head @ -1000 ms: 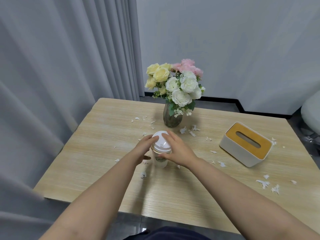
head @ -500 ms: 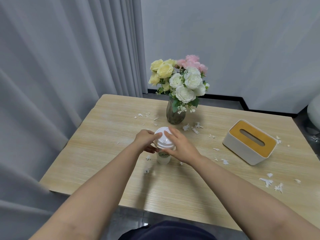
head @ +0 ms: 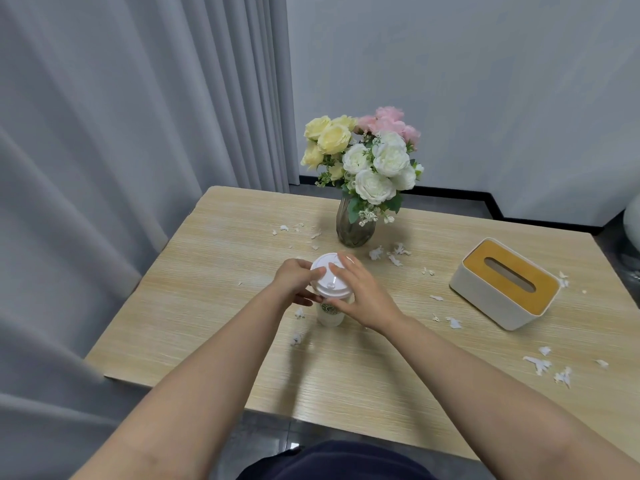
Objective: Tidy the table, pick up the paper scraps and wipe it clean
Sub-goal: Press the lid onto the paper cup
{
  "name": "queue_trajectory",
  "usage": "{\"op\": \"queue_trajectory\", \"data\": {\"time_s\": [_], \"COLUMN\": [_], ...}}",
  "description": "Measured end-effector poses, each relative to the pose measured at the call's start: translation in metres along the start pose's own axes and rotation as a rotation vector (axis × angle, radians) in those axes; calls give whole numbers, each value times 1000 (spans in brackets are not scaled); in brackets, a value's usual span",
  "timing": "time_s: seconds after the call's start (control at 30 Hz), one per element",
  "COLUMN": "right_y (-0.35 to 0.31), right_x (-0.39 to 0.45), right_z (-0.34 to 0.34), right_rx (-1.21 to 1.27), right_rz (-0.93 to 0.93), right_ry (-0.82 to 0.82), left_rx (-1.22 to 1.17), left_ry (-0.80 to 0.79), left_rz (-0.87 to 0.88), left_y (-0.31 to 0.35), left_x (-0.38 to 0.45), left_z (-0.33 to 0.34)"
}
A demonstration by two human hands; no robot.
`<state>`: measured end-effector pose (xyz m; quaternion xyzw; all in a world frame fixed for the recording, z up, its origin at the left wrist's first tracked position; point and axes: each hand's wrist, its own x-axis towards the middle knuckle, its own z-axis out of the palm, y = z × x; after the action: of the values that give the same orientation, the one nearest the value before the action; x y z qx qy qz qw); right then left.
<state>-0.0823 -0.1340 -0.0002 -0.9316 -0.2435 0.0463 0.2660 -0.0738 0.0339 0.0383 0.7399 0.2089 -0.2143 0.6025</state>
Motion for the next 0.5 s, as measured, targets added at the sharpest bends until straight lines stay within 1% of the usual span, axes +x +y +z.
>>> {"op": "queue_trajectory", "data": {"time_s": [0.07, 0.17, 0.23, 0.4, 0.5], "right_y": [-1, -7, -10, -6, -4], "right_x": [1, 3, 6, 11, 12], "right_z": [-4, -6, -4, -10, -12], "right_rx": [164, 338, 362, 385, 362], "right_rz": [61, 154, 178, 214, 203], "right_ry": [6, 89, 96, -3, -51], "left_rx": [1, 53, 72, 54, 53], "left_ry": [17, 33, 25, -38, -32], "left_rz": [-10, -19, -24, -44, -35], "left_y": [-1, 0, 3, 6, 7], "left_x": [1, 2, 2, 4, 4], "left_z": [0, -1, -2, -5, -4]}}
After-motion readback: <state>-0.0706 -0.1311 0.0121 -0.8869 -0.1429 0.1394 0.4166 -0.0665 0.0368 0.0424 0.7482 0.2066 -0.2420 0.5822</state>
